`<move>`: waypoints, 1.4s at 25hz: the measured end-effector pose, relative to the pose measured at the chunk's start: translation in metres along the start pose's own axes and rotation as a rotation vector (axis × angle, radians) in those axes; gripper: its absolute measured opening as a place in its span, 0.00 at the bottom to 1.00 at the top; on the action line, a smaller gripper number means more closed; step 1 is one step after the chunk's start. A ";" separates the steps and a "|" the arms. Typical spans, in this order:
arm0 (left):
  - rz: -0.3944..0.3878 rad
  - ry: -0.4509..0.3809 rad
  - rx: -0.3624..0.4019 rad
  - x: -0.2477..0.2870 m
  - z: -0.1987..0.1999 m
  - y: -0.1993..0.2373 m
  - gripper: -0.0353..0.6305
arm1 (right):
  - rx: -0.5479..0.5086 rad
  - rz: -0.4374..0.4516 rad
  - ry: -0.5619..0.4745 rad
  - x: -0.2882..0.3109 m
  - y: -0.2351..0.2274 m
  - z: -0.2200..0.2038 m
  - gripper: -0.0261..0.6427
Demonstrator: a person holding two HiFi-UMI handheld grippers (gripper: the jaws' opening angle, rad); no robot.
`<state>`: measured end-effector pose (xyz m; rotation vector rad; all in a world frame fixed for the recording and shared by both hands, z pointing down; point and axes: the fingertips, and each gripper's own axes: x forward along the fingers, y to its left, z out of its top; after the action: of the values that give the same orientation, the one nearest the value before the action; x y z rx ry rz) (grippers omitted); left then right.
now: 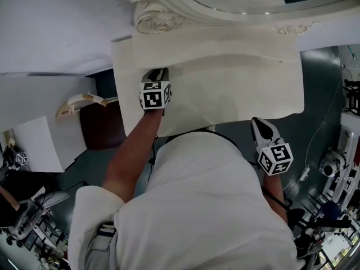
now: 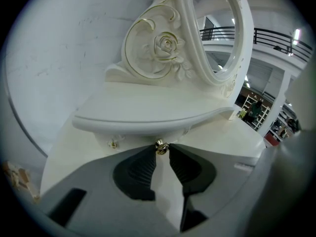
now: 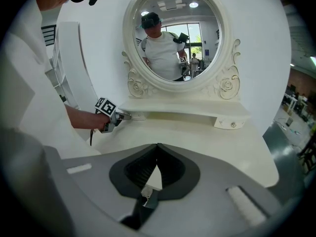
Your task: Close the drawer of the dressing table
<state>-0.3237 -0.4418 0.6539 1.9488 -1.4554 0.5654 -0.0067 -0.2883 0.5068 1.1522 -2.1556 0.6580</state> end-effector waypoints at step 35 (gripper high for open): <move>-0.108 -0.110 0.012 -0.140 -0.063 -0.163 0.05 | -0.068 0.134 -0.110 -0.086 -0.023 -0.084 0.04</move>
<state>-0.2080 -0.2717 0.5672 2.0819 -1.4053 0.4255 0.0738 -0.1961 0.5082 1.0364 -2.3455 0.5858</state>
